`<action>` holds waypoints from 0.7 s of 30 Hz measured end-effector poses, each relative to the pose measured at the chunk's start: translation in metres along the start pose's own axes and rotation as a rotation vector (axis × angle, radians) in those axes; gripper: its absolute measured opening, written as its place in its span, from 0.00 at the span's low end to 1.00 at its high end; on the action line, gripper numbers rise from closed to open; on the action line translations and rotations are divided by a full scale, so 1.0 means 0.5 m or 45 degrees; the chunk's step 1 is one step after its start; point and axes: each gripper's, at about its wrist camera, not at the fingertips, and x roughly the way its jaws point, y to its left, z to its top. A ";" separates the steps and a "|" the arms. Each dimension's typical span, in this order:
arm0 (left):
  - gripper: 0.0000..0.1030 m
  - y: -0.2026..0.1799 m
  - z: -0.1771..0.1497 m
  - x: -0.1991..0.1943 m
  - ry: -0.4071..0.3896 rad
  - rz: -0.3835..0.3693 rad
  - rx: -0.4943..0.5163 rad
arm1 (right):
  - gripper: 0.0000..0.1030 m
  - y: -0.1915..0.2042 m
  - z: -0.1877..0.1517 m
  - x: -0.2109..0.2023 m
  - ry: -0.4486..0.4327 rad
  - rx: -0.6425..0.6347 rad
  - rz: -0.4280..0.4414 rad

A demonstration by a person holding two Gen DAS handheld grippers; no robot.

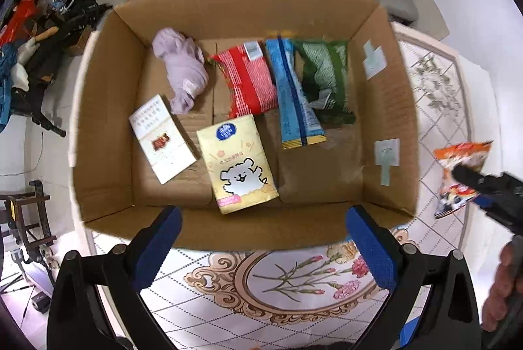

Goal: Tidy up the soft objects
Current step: 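Carry the orange bag into the box and open the right tool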

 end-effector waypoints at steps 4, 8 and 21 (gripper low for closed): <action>1.00 0.022 0.000 -0.069 -0.069 -0.020 -0.006 | 0.50 0.127 -0.006 -0.082 -0.048 -0.193 0.064; 1.00 0.049 0.008 -0.132 -0.133 -0.024 -0.028 | 0.50 0.223 -0.030 -0.098 -0.014 -0.334 0.099; 1.00 0.155 0.048 0.006 -0.019 0.034 -0.151 | 0.50 0.321 -0.077 0.115 0.060 -0.487 -0.265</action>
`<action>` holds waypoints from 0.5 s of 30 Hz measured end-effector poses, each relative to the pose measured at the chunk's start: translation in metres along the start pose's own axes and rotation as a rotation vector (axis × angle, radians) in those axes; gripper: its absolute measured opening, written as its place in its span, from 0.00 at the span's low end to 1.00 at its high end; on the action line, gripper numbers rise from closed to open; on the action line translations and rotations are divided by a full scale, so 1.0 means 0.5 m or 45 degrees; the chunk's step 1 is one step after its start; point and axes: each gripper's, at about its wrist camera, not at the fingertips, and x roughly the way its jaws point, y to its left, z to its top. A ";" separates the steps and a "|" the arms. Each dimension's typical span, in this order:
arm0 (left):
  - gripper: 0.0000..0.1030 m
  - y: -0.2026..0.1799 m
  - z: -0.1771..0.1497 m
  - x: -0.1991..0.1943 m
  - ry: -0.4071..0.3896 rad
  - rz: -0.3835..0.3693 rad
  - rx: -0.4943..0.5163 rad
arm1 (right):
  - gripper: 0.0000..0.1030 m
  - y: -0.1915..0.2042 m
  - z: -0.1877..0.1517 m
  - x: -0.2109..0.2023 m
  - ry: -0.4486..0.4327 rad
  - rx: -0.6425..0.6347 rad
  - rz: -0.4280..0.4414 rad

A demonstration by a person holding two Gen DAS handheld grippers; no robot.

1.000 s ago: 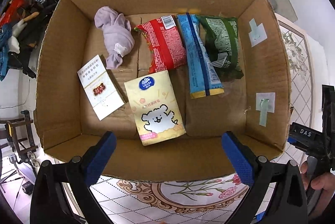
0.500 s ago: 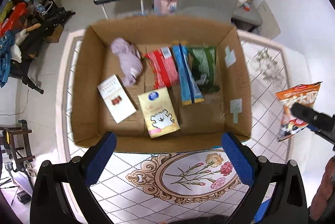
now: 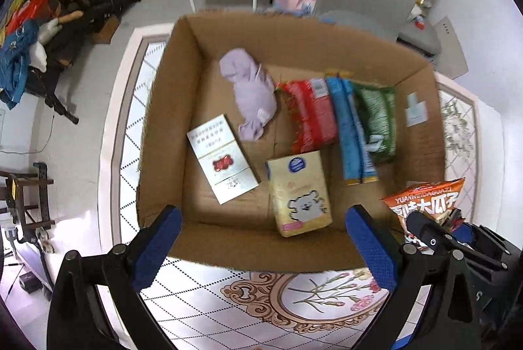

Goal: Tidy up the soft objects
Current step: 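Carry the orange bag into the box and open the right tool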

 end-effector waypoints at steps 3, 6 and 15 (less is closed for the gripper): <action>1.00 0.004 0.000 0.020 0.014 0.008 0.001 | 0.50 0.015 0.001 0.024 -0.003 -0.031 -0.059; 1.00 0.007 0.001 0.029 0.022 0.002 -0.005 | 0.50 0.022 0.006 0.040 -0.004 -0.049 -0.092; 1.00 0.008 0.003 0.028 0.016 0.014 0.013 | 0.73 0.034 0.009 0.058 0.023 -0.090 -0.139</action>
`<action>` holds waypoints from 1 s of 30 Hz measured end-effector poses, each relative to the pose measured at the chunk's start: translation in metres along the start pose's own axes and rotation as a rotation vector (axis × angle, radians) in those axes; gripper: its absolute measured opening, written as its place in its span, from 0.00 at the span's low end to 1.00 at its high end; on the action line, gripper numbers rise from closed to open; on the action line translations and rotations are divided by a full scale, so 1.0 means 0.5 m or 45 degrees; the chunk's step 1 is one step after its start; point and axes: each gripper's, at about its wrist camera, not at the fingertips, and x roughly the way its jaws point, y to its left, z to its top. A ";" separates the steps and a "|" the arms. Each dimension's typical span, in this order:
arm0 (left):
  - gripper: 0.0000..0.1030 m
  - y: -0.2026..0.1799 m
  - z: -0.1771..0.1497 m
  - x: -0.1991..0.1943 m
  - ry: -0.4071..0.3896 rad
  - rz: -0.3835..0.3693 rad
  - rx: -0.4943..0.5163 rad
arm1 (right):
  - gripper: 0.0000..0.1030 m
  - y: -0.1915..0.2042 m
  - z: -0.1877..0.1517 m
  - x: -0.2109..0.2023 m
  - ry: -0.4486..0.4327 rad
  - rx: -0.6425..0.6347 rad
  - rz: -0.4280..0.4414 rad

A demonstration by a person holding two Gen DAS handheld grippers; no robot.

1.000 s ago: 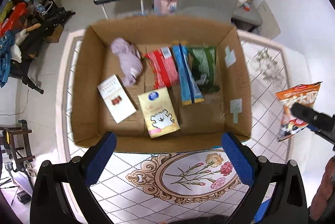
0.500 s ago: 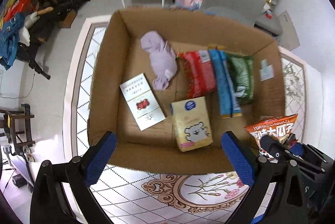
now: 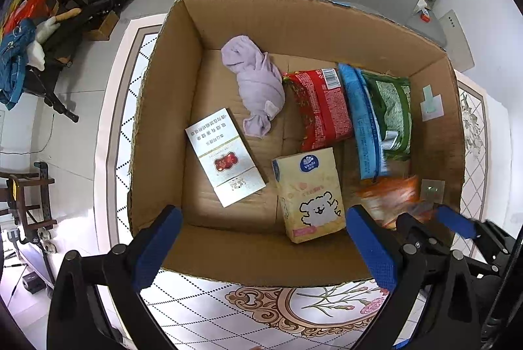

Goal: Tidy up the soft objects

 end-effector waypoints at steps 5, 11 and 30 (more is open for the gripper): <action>1.00 0.004 -0.005 -0.021 -0.039 0.017 0.003 | 0.79 0.007 -0.005 -0.041 -0.084 -0.015 -0.059; 1.00 0.010 -0.023 -0.065 -0.090 0.029 0.005 | 0.90 -0.007 -0.010 -0.077 -0.134 0.019 -0.094; 1.00 -0.016 -0.194 -0.427 -0.482 0.015 0.074 | 0.90 -0.028 -0.202 -0.453 -0.513 0.001 -0.059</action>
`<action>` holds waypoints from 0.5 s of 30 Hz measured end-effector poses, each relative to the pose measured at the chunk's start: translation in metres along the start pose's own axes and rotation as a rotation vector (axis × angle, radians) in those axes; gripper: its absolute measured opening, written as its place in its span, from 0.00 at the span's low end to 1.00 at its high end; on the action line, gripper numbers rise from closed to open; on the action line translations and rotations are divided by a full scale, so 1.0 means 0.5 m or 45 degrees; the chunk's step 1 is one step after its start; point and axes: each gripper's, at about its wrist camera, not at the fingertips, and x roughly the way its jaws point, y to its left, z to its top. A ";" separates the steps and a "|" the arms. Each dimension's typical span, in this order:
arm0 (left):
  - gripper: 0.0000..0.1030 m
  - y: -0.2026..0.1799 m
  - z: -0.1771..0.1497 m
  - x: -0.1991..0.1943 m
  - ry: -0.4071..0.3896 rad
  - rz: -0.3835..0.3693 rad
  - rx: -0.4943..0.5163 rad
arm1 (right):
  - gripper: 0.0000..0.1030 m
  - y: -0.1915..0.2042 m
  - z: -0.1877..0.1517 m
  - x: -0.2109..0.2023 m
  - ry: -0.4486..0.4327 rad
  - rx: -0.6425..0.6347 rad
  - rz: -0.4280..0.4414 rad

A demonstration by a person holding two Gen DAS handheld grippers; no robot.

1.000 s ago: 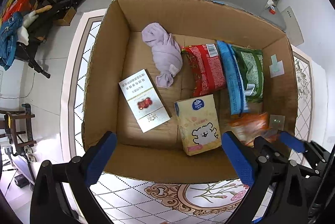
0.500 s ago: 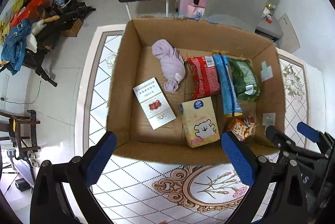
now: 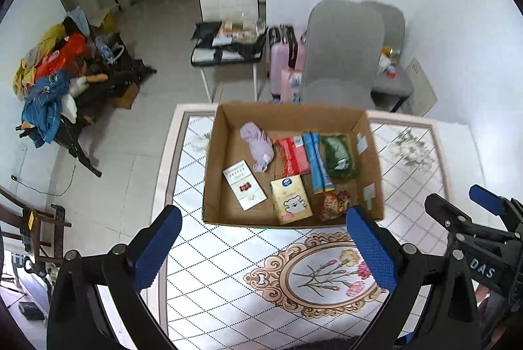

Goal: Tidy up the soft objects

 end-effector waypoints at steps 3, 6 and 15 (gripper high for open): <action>1.00 0.000 -0.007 -0.066 -0.063 -0.008 -0.010 | 0.90 0.000 -0.011 -0.083 -0.078 -0.012 -0.016; 1.00 -0.001 -0.014 -0.114 -0.104 -0.009 -0.012 | 0.90 0.000 -0.021 -0.150 -0.131 -0.013 -0.014; 1.00 -0.009 -0.052 -0.205 -0.166 0.002 -0.024 | 0.90 -0.009 -0.054 -0.257 -0.209 -0.006 -0.061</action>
